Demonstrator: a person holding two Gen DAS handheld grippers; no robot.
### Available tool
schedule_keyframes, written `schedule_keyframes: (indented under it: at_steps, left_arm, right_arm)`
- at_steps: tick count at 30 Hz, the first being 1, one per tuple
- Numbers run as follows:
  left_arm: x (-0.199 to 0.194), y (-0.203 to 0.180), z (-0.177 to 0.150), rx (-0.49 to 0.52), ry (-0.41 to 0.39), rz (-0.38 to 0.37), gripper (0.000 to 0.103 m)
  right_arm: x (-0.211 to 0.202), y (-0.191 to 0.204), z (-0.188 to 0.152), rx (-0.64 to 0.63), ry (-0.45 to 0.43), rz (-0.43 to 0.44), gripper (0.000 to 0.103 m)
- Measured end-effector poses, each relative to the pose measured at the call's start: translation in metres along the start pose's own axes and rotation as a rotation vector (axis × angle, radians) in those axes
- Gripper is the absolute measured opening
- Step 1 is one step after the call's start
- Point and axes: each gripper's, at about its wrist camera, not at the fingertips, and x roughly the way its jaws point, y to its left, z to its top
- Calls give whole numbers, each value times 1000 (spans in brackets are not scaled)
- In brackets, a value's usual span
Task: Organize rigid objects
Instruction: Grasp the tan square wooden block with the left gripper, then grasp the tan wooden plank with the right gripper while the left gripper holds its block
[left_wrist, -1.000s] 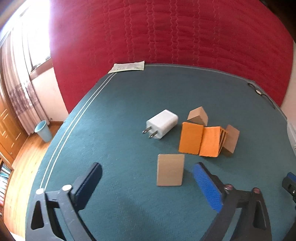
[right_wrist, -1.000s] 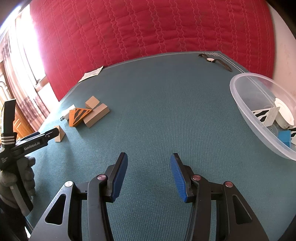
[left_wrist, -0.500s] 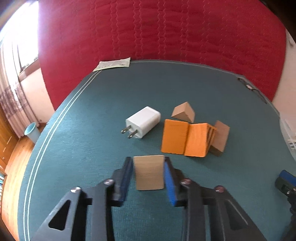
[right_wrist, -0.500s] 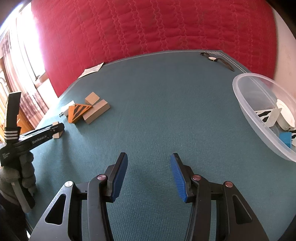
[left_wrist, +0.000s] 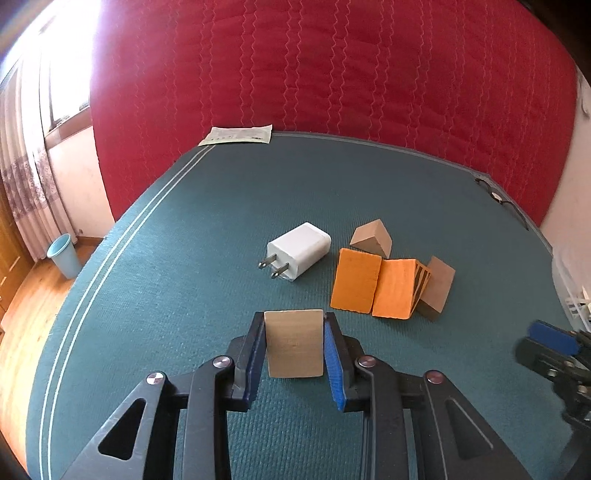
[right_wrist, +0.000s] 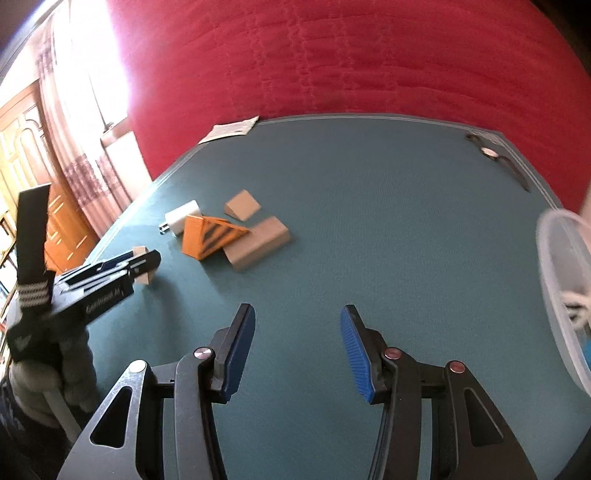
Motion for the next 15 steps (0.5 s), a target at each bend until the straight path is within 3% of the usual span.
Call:
schedule_keyframes:
  at_steps: [10,15]
  left_arm:
    - [2,5,-1,-35,11,-1,31]
    - [2,8,-1,-47,19,-8,31]
  right_arm:
    - [51,28,18,16,70,75,50]
    - [64,39,26,-21,55,42,50]
